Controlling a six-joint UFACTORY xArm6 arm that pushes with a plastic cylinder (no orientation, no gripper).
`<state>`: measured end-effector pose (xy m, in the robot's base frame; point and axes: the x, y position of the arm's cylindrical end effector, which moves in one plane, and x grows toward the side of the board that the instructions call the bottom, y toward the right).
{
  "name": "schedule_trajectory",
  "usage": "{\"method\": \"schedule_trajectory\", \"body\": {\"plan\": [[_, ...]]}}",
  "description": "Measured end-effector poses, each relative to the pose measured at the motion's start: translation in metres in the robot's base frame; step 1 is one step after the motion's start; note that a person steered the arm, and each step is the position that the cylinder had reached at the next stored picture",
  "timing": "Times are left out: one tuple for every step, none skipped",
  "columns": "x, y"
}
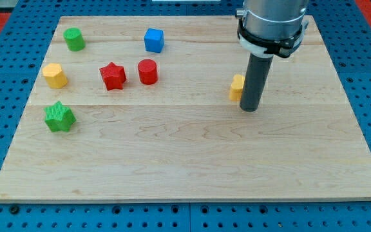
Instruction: Place the yellow heart parallel to the red circle
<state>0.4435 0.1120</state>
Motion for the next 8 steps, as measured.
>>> {"method": "schedule_trajectory", "body": {"plan": [[-0.018, 0.004], [-0.011, 0.008], [0.003, -0.005], [0.011, -0.022], [0.002, -0.029], [-0.019, -0.028], [-0.032, -0.027], [-0.032, -0.027]]}}
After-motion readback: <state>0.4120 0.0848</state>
